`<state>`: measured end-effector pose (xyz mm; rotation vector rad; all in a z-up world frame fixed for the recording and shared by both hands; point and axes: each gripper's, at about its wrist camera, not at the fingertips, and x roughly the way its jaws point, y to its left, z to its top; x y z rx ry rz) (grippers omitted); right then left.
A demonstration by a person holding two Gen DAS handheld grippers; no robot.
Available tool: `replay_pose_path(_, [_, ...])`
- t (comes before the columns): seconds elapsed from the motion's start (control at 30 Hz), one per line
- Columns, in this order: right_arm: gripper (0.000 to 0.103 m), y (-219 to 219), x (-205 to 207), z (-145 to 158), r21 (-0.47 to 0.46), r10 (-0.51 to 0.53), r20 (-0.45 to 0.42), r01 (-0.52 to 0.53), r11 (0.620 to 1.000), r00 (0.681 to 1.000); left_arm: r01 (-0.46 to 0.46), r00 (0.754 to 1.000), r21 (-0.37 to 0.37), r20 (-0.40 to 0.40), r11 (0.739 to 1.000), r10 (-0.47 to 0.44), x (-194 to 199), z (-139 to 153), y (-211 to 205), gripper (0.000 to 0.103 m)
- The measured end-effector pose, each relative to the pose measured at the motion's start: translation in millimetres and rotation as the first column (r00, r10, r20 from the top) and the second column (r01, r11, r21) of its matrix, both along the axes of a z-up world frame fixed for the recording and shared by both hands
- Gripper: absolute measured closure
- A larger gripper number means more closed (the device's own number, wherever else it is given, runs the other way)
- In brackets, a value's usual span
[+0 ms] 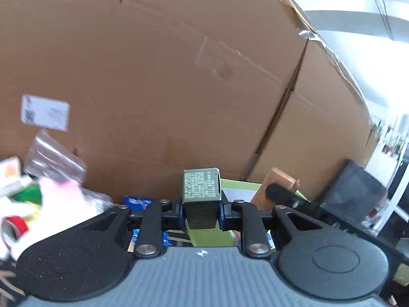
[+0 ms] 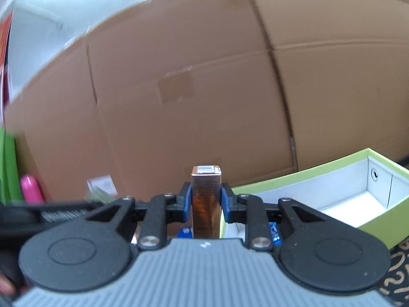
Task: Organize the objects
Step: 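Carry both items into the lime-green box and open both grippers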
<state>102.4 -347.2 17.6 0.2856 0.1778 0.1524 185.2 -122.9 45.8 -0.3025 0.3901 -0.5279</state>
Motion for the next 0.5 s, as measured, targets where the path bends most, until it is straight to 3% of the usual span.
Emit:
replay_pose_path(0.07, [0.079,-7,-4,3,-0.007,-0.049,0.024,0.049,0.999,0.999,0.015,1.0,0.036,-0.002,0.999,-0.015,2,-2,-9,0.08])
replay_pose_path(0.17, [0.079,-13,-6,4,-0.055,-0.174,0.053,0.177,0.983,0.983,0.035,0.999,0.024,-0.015,0.999,-0.035,4,-1,-19,0.08])
replay_pose_path(0.33, [0.079,-38,3,-6,-0.073,-0.377,0.051,0.38,0.922,0.925,0.123,0.992,0.008,-0.04,0.992,-0.122,18,6,-50,0.08])
replay_pose_path(0.5, [0.079,-62,15,-19,-0.033,-0.427,0.002,0.427,0.904,0.904,0.209,0.975,0.012,-0.074,0.978,-0.208,33,4,-84,0.08])
